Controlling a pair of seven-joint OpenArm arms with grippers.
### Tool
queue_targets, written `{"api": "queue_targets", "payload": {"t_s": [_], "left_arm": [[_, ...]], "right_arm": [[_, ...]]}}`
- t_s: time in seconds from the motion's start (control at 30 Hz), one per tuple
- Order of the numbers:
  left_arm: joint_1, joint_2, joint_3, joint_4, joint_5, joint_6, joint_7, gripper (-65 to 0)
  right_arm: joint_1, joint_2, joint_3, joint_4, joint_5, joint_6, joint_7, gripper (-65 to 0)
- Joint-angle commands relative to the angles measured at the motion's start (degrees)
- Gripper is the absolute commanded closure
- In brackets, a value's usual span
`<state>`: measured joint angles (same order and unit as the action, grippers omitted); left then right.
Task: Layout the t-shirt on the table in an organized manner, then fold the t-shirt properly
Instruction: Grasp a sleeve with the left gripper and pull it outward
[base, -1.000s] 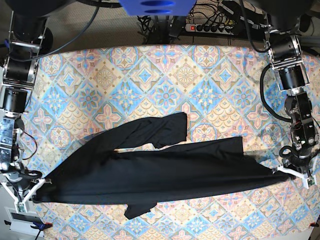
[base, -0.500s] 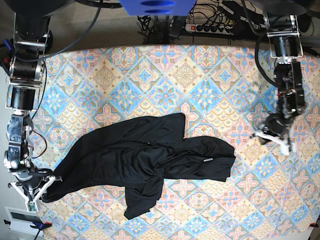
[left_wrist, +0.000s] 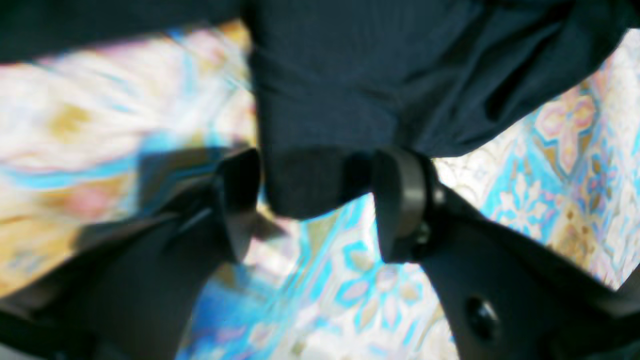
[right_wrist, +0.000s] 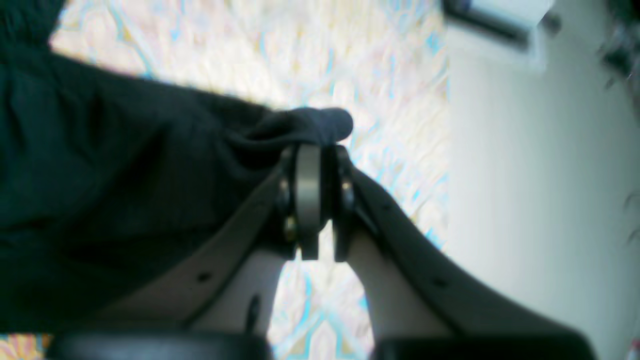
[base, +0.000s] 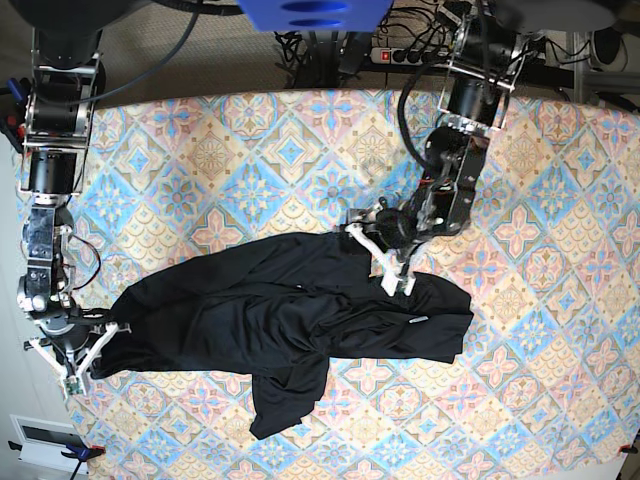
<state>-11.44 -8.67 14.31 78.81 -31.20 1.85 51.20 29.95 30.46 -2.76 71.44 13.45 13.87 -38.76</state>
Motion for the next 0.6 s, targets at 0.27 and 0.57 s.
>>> {"api": "queue_targets", "payload": {"t_s": [0.27,0.57], "left_arm": [[-6.1,4.2,0.1,-3.0,-0.5,-5.0,-1.1,-16.9],[0.2,-0.8,-14.9,23.6,-9.2,-10.0,9.2,0.0]], "right_arm": [[2.2,1.0,0.4,2.7,0.2,-0.2,1.7,0.0],[2.2,1.0,0.7,1.3,0.2,-0.2,2.0,0.0]]}}
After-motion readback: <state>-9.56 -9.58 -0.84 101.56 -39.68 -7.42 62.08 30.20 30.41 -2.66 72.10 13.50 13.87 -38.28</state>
